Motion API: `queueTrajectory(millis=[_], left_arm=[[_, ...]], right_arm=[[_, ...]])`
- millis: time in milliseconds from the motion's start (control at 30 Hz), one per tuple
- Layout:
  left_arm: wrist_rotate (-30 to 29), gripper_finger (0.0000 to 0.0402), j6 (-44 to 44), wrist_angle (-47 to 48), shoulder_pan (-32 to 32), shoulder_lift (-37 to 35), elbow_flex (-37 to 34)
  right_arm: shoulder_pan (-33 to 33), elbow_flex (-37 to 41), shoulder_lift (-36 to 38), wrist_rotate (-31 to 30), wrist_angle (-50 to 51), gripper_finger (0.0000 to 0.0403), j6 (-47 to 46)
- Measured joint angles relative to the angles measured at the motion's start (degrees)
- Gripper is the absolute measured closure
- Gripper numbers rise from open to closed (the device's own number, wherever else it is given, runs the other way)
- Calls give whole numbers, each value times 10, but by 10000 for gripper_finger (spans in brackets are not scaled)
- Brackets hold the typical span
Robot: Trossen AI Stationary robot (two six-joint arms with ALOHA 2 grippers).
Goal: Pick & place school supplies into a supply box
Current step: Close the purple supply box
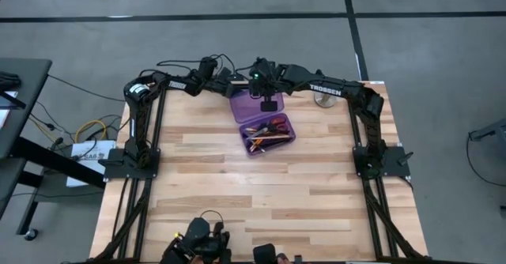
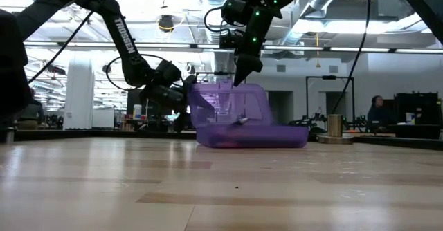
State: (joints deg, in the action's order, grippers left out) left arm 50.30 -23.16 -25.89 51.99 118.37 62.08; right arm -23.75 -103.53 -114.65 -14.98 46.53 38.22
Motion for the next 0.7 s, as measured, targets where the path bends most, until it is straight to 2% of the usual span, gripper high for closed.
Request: queueTrajectory(millis=[167, 533, 700], left_arm=[[1, 168, 0, -6, 0, 0, 0], [2, 168, 10, -11, -7, -1, 0], [4, 168, 15, -10, -13, -1, 0]], right_arm=[[-1, 0, -1, 16, 3, 393, -5], [-4, 0, -1, 16, 14, 321, -8], [-4, 0, 1, 16, 27, 311, -8]])
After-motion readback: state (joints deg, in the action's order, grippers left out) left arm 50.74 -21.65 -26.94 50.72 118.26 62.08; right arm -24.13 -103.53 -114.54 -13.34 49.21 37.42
